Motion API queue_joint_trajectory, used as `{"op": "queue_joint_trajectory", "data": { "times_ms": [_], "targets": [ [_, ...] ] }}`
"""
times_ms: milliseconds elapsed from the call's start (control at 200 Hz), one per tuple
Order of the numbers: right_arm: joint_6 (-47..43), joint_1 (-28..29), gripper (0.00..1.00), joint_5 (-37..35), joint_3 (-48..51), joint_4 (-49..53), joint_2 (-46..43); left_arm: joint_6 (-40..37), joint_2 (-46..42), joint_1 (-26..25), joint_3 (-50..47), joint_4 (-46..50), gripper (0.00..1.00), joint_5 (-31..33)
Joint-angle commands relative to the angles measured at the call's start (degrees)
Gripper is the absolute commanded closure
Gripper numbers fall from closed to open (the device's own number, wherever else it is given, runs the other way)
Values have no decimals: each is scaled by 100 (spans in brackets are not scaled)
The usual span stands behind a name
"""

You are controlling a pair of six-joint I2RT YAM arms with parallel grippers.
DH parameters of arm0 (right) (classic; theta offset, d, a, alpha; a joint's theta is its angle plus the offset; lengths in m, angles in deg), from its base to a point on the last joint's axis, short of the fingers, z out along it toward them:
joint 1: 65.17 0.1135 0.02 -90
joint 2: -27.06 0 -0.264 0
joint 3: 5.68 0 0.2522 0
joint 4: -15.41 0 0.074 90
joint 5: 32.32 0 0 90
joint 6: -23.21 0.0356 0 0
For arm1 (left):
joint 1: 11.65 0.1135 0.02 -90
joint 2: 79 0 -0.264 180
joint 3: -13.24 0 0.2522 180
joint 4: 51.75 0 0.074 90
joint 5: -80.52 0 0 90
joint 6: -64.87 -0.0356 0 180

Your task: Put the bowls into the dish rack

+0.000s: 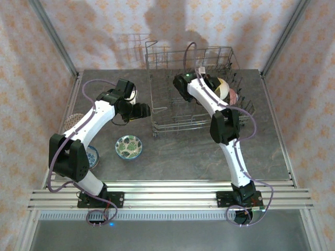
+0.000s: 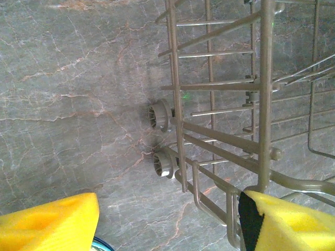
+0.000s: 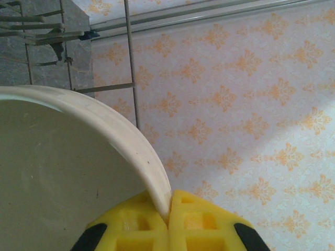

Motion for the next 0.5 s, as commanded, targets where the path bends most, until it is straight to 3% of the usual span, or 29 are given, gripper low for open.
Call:
{"op": "queue_joint_trajectory", "data": {
  "times_ms": [0,496],
  "targets": [
    [356,20,100,-230,-333,427,21,-49,-101,23,-95,-4,28,-57],
    [208,84,95,96,-332,355,181,-12,-96,-12,-88,-35,28,-90]
  ]
}}
